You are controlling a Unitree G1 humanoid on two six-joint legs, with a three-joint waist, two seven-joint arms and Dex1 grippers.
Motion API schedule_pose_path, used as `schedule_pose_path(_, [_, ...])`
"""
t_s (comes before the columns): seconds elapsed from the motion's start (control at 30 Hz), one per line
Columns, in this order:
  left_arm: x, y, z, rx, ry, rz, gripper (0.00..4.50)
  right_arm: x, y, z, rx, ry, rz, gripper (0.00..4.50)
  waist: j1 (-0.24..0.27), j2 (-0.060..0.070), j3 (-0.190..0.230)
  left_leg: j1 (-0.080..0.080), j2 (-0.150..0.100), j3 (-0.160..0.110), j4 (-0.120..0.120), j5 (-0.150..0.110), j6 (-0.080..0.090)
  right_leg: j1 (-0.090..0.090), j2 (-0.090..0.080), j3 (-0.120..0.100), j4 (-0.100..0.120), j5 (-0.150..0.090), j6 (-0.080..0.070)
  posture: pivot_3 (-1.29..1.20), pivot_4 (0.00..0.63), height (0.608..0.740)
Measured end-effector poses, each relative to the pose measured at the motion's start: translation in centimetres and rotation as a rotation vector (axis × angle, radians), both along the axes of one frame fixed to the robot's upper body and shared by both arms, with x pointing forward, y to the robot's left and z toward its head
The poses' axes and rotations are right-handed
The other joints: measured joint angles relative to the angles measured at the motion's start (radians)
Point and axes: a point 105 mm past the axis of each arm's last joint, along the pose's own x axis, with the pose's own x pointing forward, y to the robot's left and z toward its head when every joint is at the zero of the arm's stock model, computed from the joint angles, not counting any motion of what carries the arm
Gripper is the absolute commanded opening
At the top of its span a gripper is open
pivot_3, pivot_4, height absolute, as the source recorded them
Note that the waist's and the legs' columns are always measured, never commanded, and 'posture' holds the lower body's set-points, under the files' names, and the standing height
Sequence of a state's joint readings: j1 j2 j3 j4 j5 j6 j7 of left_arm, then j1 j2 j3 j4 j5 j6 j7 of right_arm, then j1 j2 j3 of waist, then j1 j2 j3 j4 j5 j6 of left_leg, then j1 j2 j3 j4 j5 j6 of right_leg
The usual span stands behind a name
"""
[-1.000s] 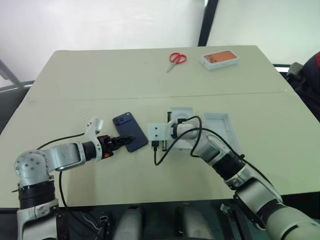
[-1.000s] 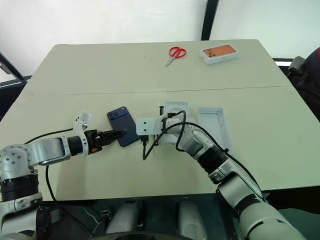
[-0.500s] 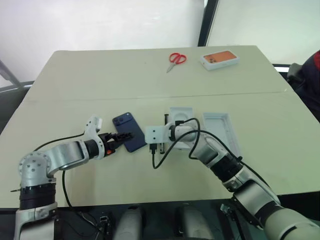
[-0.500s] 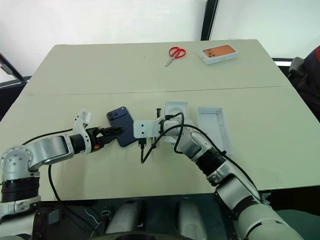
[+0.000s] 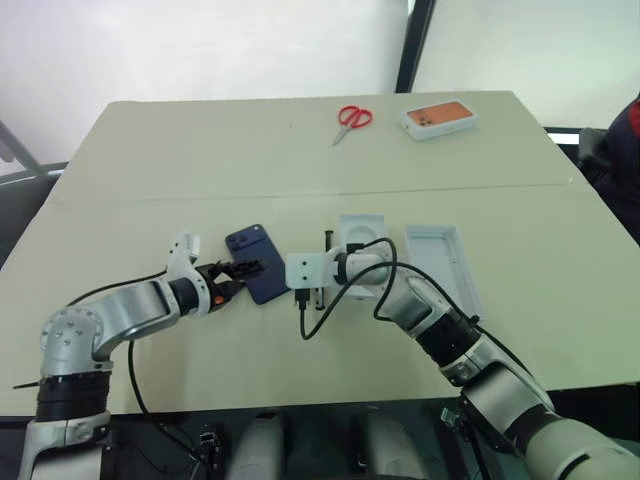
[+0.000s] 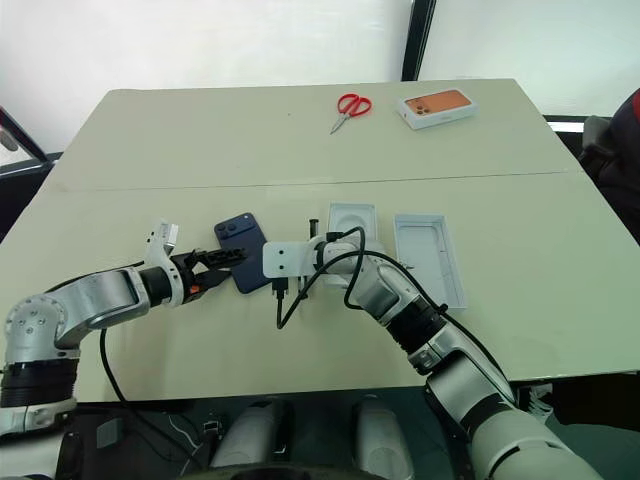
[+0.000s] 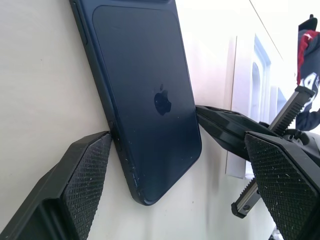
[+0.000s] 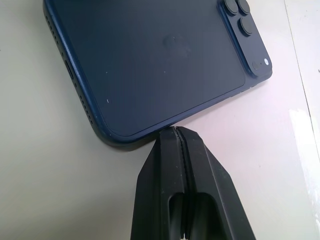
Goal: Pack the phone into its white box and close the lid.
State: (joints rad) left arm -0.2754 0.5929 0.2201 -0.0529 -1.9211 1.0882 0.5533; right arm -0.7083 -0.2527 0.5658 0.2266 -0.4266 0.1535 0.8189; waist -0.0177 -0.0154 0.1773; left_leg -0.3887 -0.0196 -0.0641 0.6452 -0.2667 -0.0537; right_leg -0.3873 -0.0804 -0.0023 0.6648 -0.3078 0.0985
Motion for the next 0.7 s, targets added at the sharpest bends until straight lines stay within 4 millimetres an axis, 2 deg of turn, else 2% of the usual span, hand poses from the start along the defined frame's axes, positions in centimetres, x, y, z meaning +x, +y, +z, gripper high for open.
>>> schedule_pose_path(0.17, [0.2, -0.1, 0.2, -0.024, 0.001, 0.015, 4.42, -0.2, 0.6, 0.0, 0.017, 0.009, 0.01, 0.0, 0.0, 0.0, 0.0, 0.0, 0.0, 0.0, 0.0, 0.0, 0.0, 0.0, 0.0, 0.0, 0.0, 0.0, 0.0, 0.0, 0.15, 0.74])
schedule_pose_path(0.47, [0.6, -1.4, 0.3, -0.038, 0.0, -0.012, 4.42, -0.6, 1.4, -0.1, 0.03, 0.015, 0.032, 0.0, 0.002, 0.0, 0.001, -0.002, 0.0, 0.0, 0.0, 0.001, -0.001, -0.001, 0.0, 0.0, -0.001, 0.0, 0.0, 0.0, 0.15, 0.74])
schedule_pose_path(0.67, [0.5, -0.6, 0.3, 0.024, -0.009, -0.02, 4.42, -0.7, 1.6, -0.1, 0.039, 0.015, 0.033, 0.0, -0.004, 0.0, 0.001, -0.002, 0.0, 0.001, -0.002, 0.001, -0.001, -0.003, 0.001, 0.0, -0.001, 0.0, 0.0, 0.0, 0.15, 0.74])
schedule_pose_path(0.7, [0.5, -0.4, 0.3, 0.03, -0.011, -0.021, 4.19, -0.7, 1.6, -0.1, 0.039, 0.015, 0.034, 0.0, -0.004, 0.0, 0.001, -0.002, 0.0, 0.001, -0.002, 0.001, -0.001, -0.003, 0.001, 0.0, -0.001, 0.0, 0.0, 0.0, 0.15, 0.74])
